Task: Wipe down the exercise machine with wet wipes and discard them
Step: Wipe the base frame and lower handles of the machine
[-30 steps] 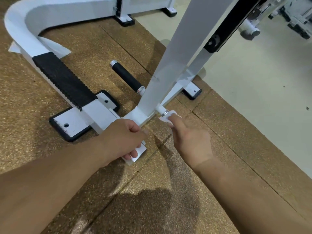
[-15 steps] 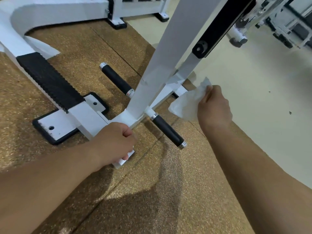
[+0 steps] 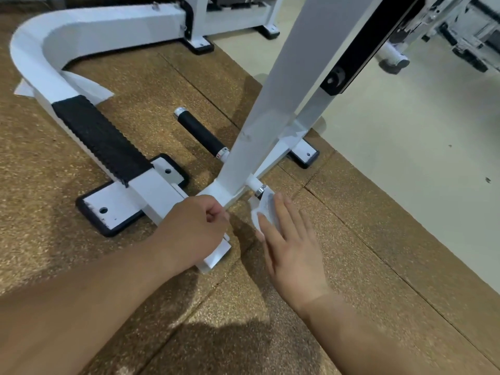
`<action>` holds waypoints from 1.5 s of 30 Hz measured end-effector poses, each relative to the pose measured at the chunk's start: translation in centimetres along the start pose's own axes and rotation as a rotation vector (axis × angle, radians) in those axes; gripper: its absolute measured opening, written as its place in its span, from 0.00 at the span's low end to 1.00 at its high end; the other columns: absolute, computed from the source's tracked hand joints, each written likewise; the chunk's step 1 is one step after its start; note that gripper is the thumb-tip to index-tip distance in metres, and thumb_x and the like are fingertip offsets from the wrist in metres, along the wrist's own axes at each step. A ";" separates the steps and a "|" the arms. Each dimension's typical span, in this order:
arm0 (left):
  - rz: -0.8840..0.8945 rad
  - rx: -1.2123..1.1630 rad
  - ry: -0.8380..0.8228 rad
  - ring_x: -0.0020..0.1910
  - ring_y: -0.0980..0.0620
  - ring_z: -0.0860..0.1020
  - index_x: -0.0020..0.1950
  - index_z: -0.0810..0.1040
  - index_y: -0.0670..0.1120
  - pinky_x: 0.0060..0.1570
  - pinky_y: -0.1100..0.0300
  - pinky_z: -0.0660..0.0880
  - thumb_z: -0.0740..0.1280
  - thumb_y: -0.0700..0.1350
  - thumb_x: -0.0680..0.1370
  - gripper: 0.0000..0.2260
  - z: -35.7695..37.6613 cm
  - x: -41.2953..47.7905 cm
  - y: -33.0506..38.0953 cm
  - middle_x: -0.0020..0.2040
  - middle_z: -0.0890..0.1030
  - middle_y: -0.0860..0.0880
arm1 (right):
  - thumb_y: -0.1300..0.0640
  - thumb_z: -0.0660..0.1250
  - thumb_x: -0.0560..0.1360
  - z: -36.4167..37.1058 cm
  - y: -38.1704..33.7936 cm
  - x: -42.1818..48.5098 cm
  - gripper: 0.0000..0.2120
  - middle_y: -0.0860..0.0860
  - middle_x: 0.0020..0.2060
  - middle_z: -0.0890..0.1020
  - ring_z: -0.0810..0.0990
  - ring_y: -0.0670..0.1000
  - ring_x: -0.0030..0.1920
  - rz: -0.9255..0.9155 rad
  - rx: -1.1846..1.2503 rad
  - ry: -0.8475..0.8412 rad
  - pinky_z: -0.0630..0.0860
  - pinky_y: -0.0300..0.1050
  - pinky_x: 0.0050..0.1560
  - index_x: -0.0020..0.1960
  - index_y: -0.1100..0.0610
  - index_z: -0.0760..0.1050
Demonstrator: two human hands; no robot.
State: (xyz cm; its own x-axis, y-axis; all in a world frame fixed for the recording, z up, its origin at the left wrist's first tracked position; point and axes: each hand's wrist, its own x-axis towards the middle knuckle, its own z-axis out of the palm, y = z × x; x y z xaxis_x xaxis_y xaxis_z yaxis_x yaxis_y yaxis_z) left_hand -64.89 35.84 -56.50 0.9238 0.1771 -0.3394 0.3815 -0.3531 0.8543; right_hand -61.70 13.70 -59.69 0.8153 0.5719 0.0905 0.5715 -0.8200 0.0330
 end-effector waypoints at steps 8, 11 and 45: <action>0.255 0.513 0.125 0.48 0.54 0.77 0.52 0.77 0.53 0.46 0.55 0.77 0.64 0.49 0.81 0.03 -0.7 0.6 -0.9 0.49 0.78 0.55 | 0.35 0.58 0.83 -2.6 0.4 2.1 0.28 0.63 0.81 0.63 0.61 0.64 0.81 -0.167 0.039 0.061 0.66 0.68 0.75 0.72 0.52 0.79; 0.343 0.779 0.153 0.65 0.46 0.71 0.65 0.76 0.50 0.63 0.48 0.72 0.64 0.50 0.79 0.15 -0.7 1.1 -2.5 0.65 0.75 0.49 | 0.35 0.58 0.83 -3.6 0.4 4.2 0.26 0.62 0.79 0.67 0.68 0.63 0.78 -0.245 -0.010 0.101 0.69 0.64 0.72 0.55 0.52 0.88; 0.321 0.877 0.125 0.82 0.43 0.47 0.83 0.55 0.52 0.80 0.42 0.46 0.43 0.54 0.81 0.29 0.9 1.2 -5.4 0.82 0.58 0.44 | 0.54 0.64 0.83 1.1 -0.8 8.6 0.05 0.48 0.42 0.77 0.71 0.49 0.34 0.386 -0.128 -0.116 0.62 0.44 0.30 0.55 0.52 0.68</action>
State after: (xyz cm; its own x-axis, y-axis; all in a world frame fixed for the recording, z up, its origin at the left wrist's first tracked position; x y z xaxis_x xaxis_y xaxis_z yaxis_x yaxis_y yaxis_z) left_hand -65.79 37.14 -61.91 0.9982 0.0302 -0.0512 0.0434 -0.9587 0.2810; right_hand -55.05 19.36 -60.02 0.9765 0.2152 0.0084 0.2119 -0.9669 0.1423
